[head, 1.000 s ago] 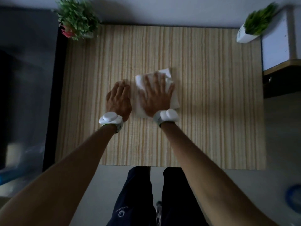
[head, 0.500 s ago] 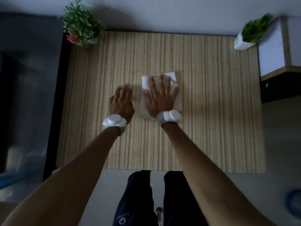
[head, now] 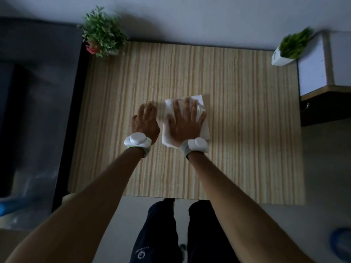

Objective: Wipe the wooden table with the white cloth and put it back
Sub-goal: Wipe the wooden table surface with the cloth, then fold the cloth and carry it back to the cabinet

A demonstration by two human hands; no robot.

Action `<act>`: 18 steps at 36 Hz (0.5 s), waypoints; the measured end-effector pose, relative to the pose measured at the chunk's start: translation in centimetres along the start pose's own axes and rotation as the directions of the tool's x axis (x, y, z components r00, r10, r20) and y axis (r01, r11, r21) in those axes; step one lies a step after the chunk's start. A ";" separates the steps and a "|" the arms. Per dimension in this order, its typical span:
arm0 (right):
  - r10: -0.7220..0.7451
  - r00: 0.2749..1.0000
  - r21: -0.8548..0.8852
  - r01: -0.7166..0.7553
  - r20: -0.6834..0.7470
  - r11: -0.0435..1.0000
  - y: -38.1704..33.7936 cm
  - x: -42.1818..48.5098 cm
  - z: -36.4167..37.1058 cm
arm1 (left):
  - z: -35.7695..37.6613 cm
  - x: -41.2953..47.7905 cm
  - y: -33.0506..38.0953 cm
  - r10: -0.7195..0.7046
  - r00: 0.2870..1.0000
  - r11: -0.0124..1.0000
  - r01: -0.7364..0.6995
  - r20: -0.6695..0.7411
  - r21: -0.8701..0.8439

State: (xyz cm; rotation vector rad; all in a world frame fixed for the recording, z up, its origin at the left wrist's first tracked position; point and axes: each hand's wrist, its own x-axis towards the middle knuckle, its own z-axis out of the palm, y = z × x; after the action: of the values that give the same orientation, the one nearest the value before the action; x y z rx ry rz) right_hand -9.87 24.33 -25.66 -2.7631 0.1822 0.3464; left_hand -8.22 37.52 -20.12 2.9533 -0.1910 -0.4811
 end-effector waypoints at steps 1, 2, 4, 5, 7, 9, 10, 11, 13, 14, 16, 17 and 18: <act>-0.014 1.000 -0.042 0.013 -0.010 0.999 -0.1 -1.3 0.2 | 0.0 -0.2 0.1 -0.001 1.000 1.000 0.001 0.009 -0.005; -0.040 0.999 -0.114 0.039 -0.004 0.993 -0.2 -2.7 0.4 | 0.1 -0.4 0.2 -0.005 1.000 1.000 0.005 0.025 -0.008; -0.097 0.991 -0.211 0.115 0.094 0.971 -0.5 -5.1 0.8 | 0.4 -0.8 0.5 -0.010 0.998 1.000 0.010 0.062 -0.002; -0.122 0.984 -0.220 0.149 0.131 0.964 -0.4 -5.6 0.8 | 0.5 -1.1 0.7 -0.008 0.997 1.000 0.008 0.077 0.013; -0.154 0.978 -0.225 0.183 0.139 0.957 0.2 -5.5 -0.2 | 0.5 -1.5 0.9 0.001 0.995 0.999 -0.004 0.095 0.037; -0.188 0.973 -0.191 0.211 0.132 0.959 0.1 -5.2 -2.0 | 0.4 -1.6 0.9 0.000 0.995 0.999 -0.004 0.095 0.036; -0.209 0.972 -0.168 0.225 0.109 0.960 0.1 -5.1 -2.8 | 0.2 -1.6 0.9 -0.012 0.996 1.000 0.009 0.090 0.029; -0.224 0.973 -0.139 0.230 0.056 0.963 0.4 -4.9 -3.3 | 0.0 -1.5 0.9 -0.033 0.996 0.999 0.031 0.088 0.020; -0.130 0.991 -0.025 0.130 0.019 0.991 1.1 -4.7 -4.3 | -0.6 -1.5 0.9 -0.083 0.993 0.997 0.083 0.088 0.008; -0.024 0.997 0.033 0.021 0.078 0.999 1.6 -4.7 -4.5 | -0.9 -1.6 0.9 -0.104 0.991 0.995 0.104 0.090 0.000; 0.128 0.985 0.025 -0.132 0.117 0.991 2.2 -4.9 -4.6 | -1.2 -1.6 0.8 -0.126 0.989 0.992 0.128 0.083 -0.017; 0.154 0.981 -0.006 -0.154 0.115 0.988 2.3 -5.1 -4.7 | -1.4 -1.6 0.7 -0.130 0.989 0.991 0.131 0.074 -0.022; 0.162 0.980 -0.020 -0.161 0.115 0.987 2.1 -5.2 -5.1 | -1.6 -1.6 0.8 -0.130 0.990 0.991 0.131 0.062 -0.022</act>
State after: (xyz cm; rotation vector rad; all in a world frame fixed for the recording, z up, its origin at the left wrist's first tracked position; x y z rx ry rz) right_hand -14.14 20.98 -20.38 -2.7353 0.3776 0.5511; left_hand -9.30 37.20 -17.96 2.9398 0.0027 -0.5858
